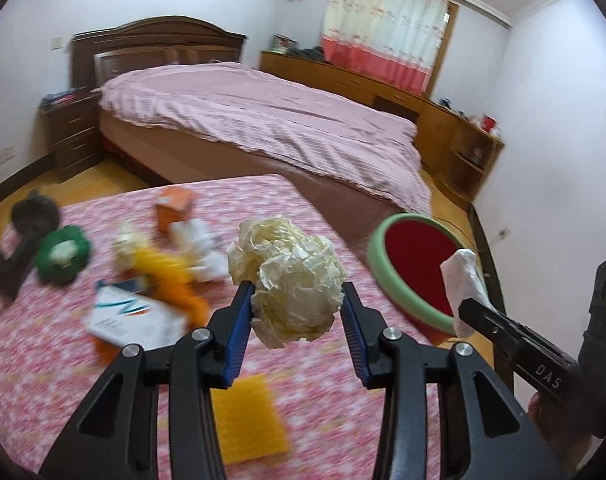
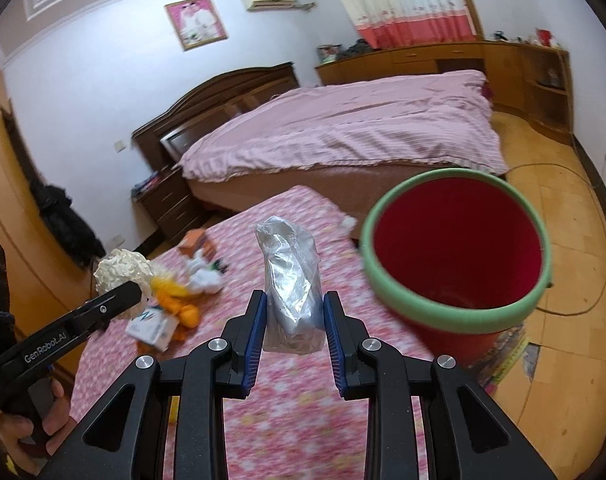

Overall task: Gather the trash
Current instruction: 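Carry both items over the red bucket and open both tools to drop them, then move both open tools back over the remaining items on the bed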

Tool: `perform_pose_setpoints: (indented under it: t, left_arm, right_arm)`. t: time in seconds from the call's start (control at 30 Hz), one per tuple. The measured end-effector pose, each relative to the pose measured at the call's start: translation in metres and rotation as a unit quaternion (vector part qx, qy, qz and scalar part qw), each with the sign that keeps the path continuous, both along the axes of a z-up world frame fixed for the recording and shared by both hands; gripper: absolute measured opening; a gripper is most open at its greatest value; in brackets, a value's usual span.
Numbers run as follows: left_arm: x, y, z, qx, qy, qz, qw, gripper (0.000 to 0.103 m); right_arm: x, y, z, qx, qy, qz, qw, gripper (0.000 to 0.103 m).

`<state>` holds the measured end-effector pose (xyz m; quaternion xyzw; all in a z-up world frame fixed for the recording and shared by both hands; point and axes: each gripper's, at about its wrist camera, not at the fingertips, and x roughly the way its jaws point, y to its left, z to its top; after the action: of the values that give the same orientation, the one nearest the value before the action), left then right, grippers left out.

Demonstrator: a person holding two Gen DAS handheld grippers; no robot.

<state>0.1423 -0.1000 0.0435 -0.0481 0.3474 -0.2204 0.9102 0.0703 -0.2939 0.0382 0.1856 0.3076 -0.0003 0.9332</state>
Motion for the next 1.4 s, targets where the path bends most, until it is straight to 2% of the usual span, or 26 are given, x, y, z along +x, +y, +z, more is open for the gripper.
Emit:
perform_pose_setpoints:
  t: [0.33,0.7,0.9,1.1,1.4]
  left_arm:
    - [0.031,-0.096,-0.009,0.004,0.014,-0.072,0.9973,0.044]
    - [0.054,-0.173,-0.043,0.016,0.044,-0.124,0.9912,0.044]
    - [0.063,-0.189,-0.060,0.020,0.059,-0.129,0.9896,0.044]
    - [0.067,-0.192,-0.067,0.027,0.072,-0.125,0.9891,0.057]
    - [0.061,-0.179,-0.057,0.032,0.065,-0.103,0.9920,0.058]
  right_arm:
    - [0.005,-0.082,-0.014,0.006,0.011,-0.070,0.997,0.030]
    - [0.021,-0.139,-0.044,0.030,0.035,-0.105,0.993,0.030]
    - [0.024,-0.153,-0.058,0.036,0.045,-0.110,0.992,0.030]
    - [0.030,-0.153,-0.066,0.042,0.050,-0.102,0.993,0.032]
    - [0.033,-0.150,-0.066,0.050,0.047,-0.096,0.993,0.035]
